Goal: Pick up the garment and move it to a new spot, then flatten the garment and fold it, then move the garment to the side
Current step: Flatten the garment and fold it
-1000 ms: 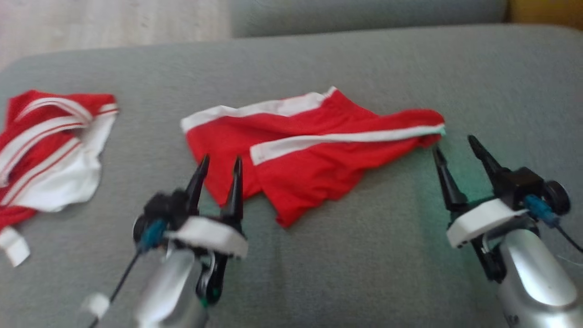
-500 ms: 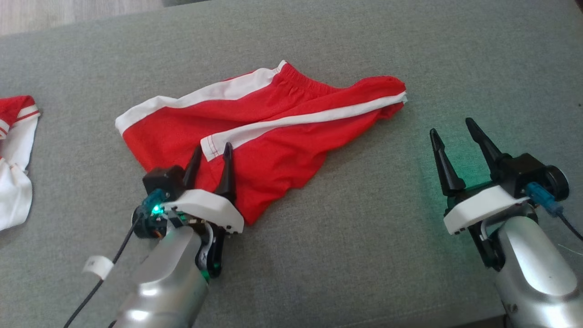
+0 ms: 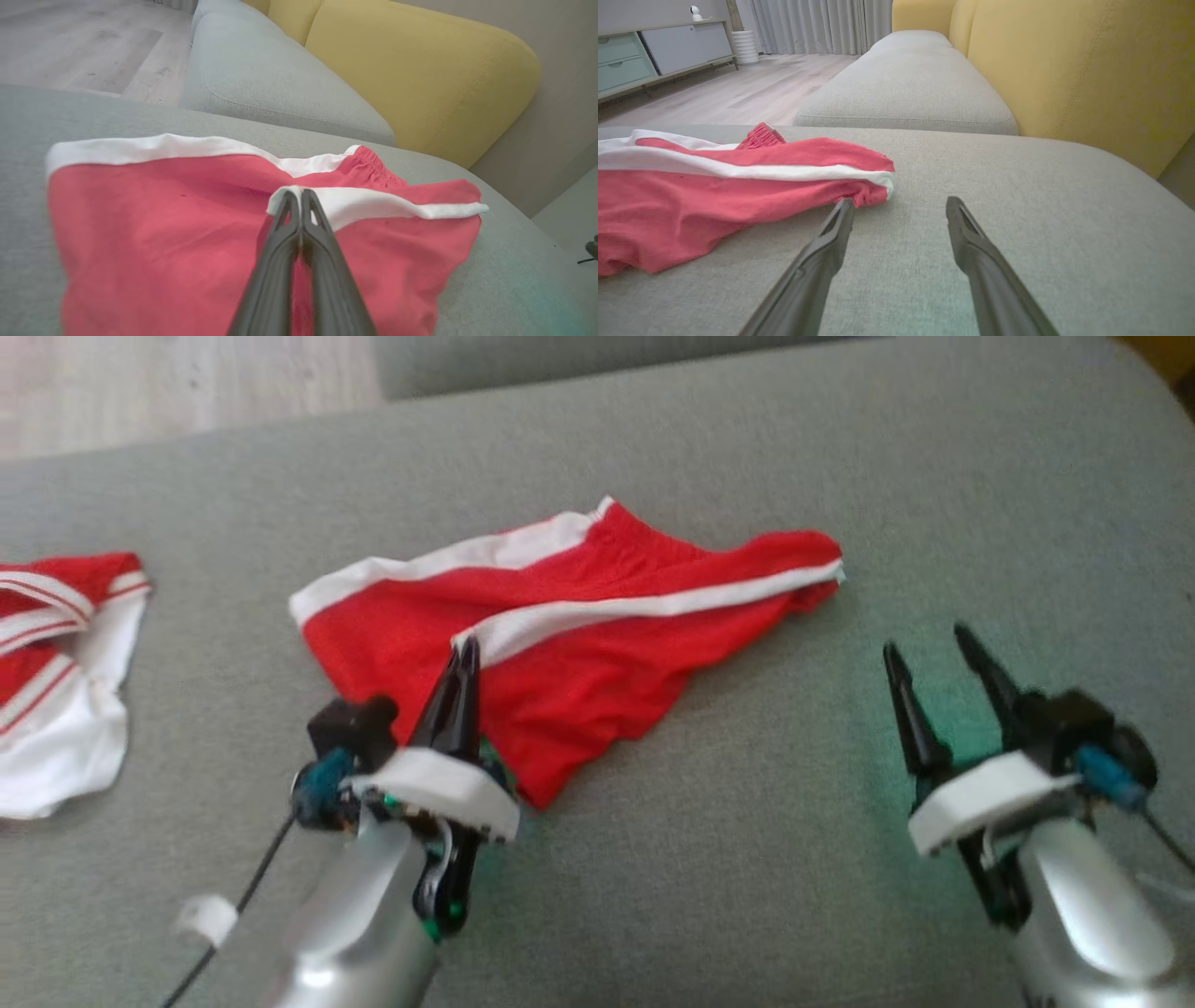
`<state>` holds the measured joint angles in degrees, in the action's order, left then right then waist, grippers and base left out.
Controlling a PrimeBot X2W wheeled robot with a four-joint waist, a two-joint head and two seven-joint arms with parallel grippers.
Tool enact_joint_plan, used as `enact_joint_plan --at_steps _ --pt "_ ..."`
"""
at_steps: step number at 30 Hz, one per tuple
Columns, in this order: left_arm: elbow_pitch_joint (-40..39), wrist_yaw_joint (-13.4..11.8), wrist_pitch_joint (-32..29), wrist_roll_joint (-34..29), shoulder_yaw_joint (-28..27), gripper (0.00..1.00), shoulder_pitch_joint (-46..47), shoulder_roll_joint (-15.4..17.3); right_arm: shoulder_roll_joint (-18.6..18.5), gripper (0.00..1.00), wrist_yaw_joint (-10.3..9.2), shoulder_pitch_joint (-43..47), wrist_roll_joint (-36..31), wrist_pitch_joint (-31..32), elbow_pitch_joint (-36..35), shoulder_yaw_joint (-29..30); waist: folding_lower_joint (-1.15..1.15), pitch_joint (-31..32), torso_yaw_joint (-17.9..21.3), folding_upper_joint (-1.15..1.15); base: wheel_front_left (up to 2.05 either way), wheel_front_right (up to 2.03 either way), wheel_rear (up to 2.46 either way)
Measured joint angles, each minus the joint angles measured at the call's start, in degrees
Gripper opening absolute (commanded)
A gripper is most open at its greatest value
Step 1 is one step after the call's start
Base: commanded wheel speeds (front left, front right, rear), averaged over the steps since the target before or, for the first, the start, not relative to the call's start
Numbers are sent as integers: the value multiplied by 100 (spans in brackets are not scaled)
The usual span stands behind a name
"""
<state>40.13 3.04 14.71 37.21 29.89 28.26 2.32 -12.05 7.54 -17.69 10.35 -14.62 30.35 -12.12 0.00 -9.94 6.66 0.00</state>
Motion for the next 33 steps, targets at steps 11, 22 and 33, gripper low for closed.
enact_joint_plan --at_steps 11,22,33 --pt "-505 48 0 -980 -917 0 -1646 127 350 100 0 847 75 0 176 272 -2 863 -322 0 0 0 0" --pt "-558 -136 0 -1662 -1753 36 -2035 543 480 100 0 1025 83 0 145 390 -1 989 -344 0 0 0 0" --pt "-1481 -557 0 -2459 -2603 100 -2669 286 675 100 0 1021 133 0 -285 313 0 946 -238 0 0 0 0"
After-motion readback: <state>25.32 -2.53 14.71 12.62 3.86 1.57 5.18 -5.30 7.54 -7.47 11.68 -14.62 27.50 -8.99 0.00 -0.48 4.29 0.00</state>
